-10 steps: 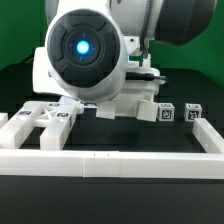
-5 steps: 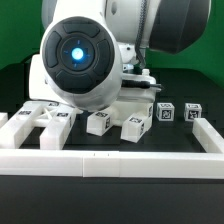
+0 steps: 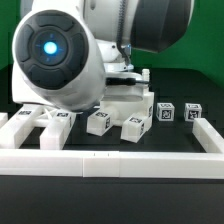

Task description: Assemble chair

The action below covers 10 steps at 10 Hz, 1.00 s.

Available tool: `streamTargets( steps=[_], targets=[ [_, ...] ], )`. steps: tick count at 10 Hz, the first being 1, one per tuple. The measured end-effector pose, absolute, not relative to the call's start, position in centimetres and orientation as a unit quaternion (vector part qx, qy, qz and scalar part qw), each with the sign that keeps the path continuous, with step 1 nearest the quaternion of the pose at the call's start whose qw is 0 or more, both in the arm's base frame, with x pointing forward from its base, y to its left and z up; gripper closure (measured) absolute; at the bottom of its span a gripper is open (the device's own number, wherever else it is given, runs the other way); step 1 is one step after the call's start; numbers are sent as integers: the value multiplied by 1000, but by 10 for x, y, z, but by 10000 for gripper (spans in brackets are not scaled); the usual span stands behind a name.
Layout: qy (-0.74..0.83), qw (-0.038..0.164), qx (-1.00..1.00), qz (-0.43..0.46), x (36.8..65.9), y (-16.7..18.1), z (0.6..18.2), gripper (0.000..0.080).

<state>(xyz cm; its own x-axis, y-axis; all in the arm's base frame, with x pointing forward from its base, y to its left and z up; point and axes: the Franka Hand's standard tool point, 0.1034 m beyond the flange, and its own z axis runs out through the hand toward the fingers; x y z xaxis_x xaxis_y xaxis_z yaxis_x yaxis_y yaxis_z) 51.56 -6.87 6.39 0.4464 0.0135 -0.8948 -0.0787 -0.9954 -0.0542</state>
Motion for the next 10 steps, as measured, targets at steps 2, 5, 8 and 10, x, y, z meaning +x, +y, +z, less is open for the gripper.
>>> streamTargets(
  steps=[2,5,8,10],
  targets=[
    [20,46,-848,528,515,-77,73,150],
    [23,38,-876,480,531,-79,79,150],
    [9,31,-932,362,549,-85,81,150],
    [-28,26,-962,272,578,-98,88,150]
  ],
)
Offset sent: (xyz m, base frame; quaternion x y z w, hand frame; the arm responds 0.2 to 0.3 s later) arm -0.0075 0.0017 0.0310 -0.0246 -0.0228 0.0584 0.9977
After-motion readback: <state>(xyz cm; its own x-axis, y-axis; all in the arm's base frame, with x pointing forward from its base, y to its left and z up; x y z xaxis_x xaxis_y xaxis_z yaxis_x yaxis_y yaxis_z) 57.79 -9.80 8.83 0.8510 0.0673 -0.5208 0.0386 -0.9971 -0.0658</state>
